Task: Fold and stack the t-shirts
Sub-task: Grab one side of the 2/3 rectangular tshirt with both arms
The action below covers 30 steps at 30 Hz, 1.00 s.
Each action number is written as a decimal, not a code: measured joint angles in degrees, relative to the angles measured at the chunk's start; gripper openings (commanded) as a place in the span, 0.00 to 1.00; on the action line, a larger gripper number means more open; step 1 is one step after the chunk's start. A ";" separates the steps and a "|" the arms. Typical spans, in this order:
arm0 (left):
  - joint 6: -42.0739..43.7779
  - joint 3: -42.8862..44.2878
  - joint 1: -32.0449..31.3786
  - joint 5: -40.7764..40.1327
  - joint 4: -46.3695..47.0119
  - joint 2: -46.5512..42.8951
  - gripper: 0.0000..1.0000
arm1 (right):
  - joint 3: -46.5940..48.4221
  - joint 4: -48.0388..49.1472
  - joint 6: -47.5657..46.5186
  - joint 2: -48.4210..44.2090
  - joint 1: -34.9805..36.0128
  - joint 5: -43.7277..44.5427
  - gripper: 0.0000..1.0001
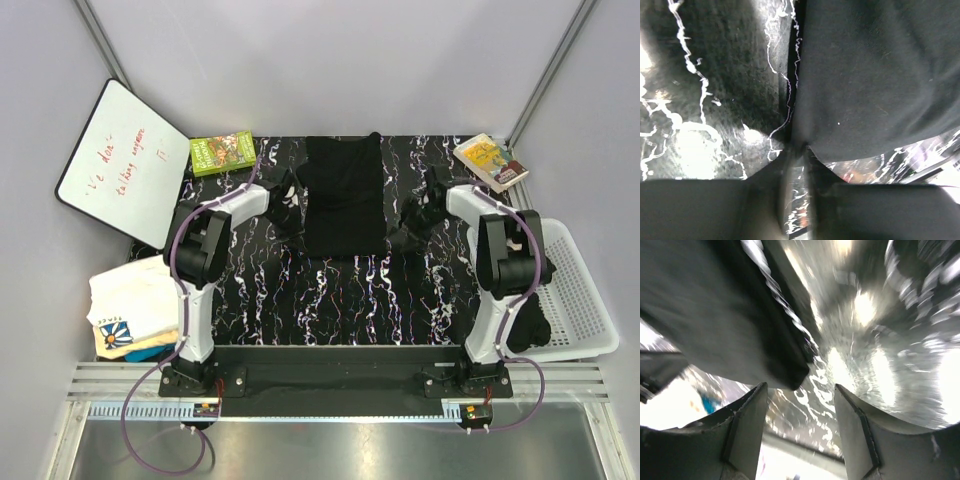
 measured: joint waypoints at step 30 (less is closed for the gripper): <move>-2.62 -25.24 -4.09 3.10 4.70 -19.82 0.00 | -13.09 -0.17 0.02 -4.85 6.64 -13.31 0.00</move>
